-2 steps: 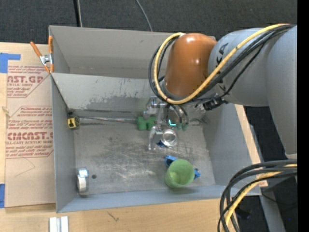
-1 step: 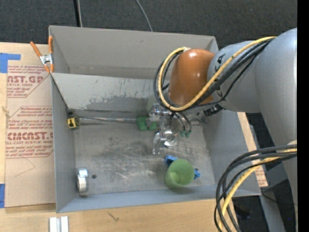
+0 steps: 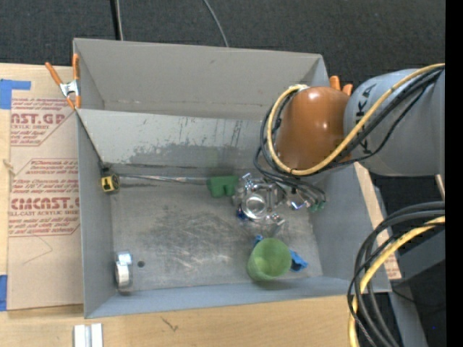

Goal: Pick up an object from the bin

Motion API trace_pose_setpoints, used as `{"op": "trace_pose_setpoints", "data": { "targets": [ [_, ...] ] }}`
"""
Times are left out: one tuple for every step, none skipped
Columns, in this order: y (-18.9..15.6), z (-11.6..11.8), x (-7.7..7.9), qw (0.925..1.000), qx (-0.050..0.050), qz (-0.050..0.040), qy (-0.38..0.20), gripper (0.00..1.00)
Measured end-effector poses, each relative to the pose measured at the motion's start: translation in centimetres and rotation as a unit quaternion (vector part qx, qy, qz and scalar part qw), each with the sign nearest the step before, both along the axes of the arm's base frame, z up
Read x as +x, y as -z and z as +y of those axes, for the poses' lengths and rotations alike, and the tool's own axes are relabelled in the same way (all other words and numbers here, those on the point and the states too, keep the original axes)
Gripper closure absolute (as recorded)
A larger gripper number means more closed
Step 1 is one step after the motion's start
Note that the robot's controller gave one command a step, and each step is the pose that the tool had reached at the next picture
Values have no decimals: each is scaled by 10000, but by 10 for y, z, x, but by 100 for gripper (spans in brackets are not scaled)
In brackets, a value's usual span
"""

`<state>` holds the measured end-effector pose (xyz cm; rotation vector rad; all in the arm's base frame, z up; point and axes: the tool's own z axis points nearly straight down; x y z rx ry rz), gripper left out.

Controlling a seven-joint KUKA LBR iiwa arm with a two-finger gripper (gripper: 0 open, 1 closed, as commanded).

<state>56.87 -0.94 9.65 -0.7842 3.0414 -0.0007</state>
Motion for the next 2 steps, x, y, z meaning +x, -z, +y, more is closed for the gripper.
{"op": "trace_pose_setpoints", "data": {
  "targets": [
    [0, 1, 0, 10000, 11, 0, 2, 100],
    [13, -24, -36, 9826, 39, -216, -1845, 100]
  ]
}}
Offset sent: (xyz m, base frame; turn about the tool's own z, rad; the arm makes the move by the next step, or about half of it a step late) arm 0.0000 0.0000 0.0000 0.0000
